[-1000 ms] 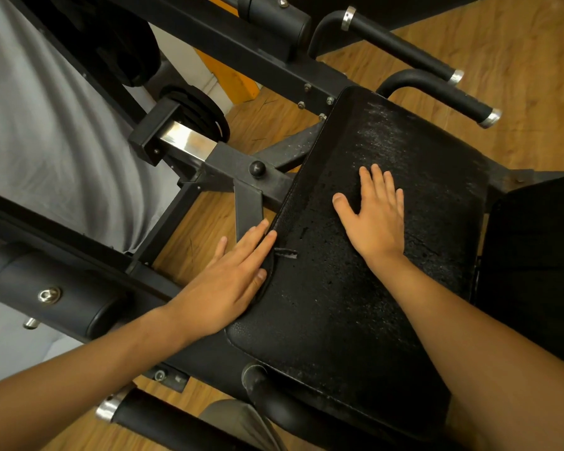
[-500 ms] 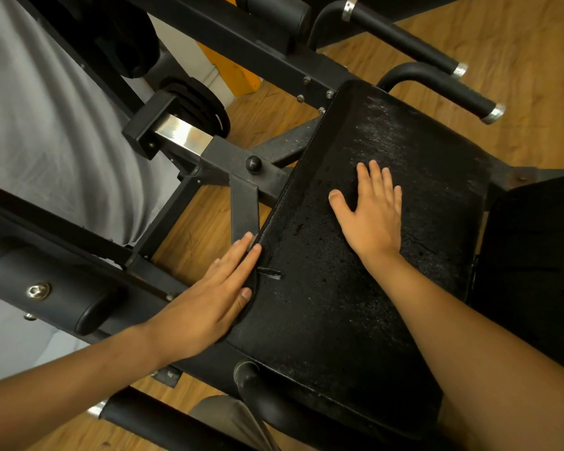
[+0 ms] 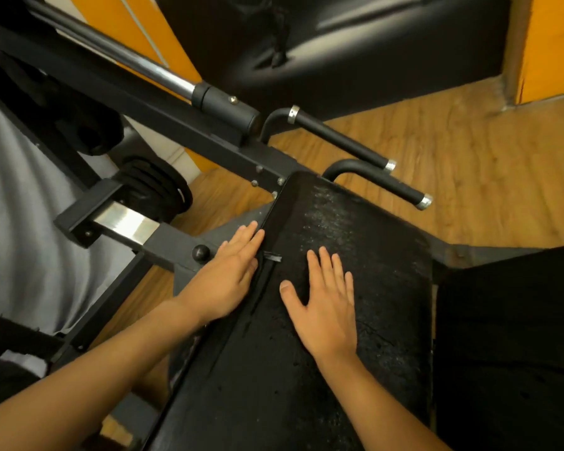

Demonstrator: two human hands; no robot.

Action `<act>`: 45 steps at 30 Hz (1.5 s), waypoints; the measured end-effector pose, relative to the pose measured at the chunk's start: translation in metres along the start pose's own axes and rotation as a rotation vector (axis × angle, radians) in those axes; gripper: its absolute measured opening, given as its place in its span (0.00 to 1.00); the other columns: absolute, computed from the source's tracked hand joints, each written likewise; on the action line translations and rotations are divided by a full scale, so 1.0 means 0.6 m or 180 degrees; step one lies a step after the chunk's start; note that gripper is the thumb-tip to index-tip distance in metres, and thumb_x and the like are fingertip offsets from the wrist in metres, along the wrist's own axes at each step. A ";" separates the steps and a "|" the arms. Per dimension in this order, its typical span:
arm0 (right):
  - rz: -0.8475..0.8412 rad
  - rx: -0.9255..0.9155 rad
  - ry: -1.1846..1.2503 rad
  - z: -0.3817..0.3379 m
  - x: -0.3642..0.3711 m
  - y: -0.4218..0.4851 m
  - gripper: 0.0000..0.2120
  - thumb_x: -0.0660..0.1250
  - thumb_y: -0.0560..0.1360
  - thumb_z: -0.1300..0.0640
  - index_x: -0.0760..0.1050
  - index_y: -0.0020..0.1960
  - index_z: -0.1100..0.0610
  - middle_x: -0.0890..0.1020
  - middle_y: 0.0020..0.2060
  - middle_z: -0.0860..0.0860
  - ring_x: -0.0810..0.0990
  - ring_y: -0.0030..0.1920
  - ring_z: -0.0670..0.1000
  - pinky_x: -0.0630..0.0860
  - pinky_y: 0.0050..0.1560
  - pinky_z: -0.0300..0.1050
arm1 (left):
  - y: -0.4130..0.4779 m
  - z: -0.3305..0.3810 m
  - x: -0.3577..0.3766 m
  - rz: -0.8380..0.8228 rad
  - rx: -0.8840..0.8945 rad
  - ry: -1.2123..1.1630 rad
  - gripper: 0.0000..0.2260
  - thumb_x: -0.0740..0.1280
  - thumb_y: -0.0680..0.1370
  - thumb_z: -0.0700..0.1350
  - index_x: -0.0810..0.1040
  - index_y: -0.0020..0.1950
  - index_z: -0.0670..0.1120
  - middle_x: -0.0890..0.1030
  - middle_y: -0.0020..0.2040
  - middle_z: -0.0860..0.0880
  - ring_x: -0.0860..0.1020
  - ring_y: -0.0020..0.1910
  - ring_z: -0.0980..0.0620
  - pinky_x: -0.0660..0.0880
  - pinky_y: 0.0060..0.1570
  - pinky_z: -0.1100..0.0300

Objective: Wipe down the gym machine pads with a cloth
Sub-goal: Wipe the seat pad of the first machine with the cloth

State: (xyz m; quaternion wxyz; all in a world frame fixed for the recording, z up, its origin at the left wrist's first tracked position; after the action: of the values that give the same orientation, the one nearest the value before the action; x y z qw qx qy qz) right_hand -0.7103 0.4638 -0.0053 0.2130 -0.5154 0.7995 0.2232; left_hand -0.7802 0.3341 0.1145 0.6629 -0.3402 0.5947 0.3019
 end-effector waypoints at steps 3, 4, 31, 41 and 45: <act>-0.0014 -0.0001 -0.0042 0.001 -0.001 0.001 0.37 0.48 0.81 0.31 0.44 0.84 0.45 0.41 0.83 0.43 0.33 0.80 0.44 0.34 0.80 0.50 | 0.075 0.005 -0.005 0.0073 -0.0026 0.0095 0.26 0.53 0.87 0.43 0.47 0.84 0.48 0.43 0.83 0.52 0.40 0.82 0.54 0.40 0.77 0.57; -0.0016 0.0003 -0.0053 0.001 -0.002 0.001 0.37 0.48 0.81 0.31 0.43 0.84 0.45 0.41 0.82 0.43 0.33 0.80 0.44 0.34 0.80 0.50 | 0.097 0.006 -0.006 0.0092 -0.0039 0.0120 0.26 0.52 0.87 0.43 0.48 0.84 0.47 0.44 0.84 0.51 0.41 0.82 0.53 0.40 0.78 0.56; -0.0115 0.0078 0.0064 0.002 -0.004 0.006 0.38 0.47 0.79 0.29 0.41 0.83 0.42 0.37 0.81 0.40 0.29 0.79 0.42 0.32 0.80 0.50 | 0.373 0.056 -0.039 0.0322 0.0031 0.0336 0.25 0.58 0.86 0.45 0.55 0.83 0.46 0.53 0.83 0.46 0.49 0.82 0.46 0.51 0.80 0.45; -0.0020 0.0006 0.0145 0.002 -0.002 0.002 0.37 0.48 0.80 0.30 0.43 0.83 0.44 0.40 0.82 0.41 0.31 0.79 0.43 0.33 0.80 0.51 | 0.318 0.035 -0.028 0.0177 0.0112 0.0648 0.25 0.52 0.87 0.51 0.51 0.84 0.48 0.45 0.84 0.49 0.42 0.82 0.47 0.47 0.79 0.43; -0.0022 0.0011 0.0182 0.002 -0.003 0.003 0.37 0.48 0.80 0.30 0.43 0.84 0.44 0.40 0.82 0.42 0.30 0.79 0.43 0.33 0.80 0.51 | 0.306 0.029 -0.026 0.0097 0.0142 0.0606 0.25 0.53 0.87 0.49 0.50 0.84 0.49 0.44 0.84 0.51 0.42 0.82 0.49 0.47 0.80 0.44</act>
State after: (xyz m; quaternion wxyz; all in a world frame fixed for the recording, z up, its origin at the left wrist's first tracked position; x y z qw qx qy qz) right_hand -0.7109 0.4665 -0.0052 0.1917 -0.5240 0.8038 0.2061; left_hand -0.9193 0.4560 0.1140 0.6062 -0.3434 0.6667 0.2649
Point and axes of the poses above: each hand's wrist, its own y-axis towards the middle knuckle, its own x-axis out of the palm, z = x × y, the point moved 4 cm from there along y, towards the middle knuckle
